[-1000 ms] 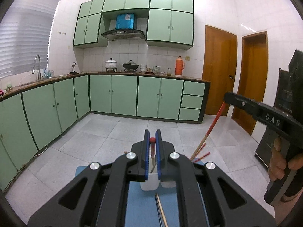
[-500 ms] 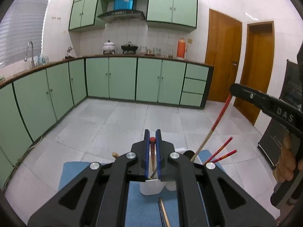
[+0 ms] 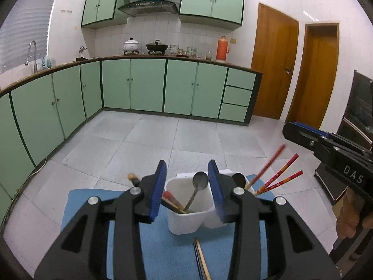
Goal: Organize utensils
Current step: 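Lower both chopsticks into the holder compartments and open both tools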
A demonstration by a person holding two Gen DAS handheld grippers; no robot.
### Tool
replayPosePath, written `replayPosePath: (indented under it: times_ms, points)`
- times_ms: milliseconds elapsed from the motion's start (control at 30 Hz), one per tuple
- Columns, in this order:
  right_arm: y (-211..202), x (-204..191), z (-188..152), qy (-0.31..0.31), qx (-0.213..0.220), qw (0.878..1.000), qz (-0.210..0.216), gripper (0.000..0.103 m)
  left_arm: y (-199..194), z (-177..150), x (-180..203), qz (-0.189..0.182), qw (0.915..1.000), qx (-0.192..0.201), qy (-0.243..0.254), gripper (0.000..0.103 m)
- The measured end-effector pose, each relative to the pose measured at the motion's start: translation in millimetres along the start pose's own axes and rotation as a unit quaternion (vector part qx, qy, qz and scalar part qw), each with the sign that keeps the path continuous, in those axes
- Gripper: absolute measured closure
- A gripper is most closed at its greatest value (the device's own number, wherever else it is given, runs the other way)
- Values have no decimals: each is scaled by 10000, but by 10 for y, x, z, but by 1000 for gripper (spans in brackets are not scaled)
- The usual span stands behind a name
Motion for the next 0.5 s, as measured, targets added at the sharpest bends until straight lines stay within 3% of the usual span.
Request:
replayPosePath:
  times_ms: [133,200,233,500]
  points:
    - [-178,78,30,88,221,9996,-125,53,-163,-2,-22,12,9998,176,-30,56]
    - [-292,131,40,126,355,9990,-233,48,-269,4,-8,13,9995,316,-8,40]
    - [-353,146,34,145,409,9987,-264,40,-337,6,-2,31,9992,411,17,36]
    - [-771,216,-200,257,645,9959,-572,23,-800,-149,84,143,9970,753,96,18]
Point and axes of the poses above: each gripper's, at about its wrist camera, not at the fingertips, and y roughly the way its jaws point, x to its right, z to its top, the point moved 6 cm from there along y, roughly the way its jaws point, and after that the axes turned 4 degrees about -z, right-handed, at the moved point
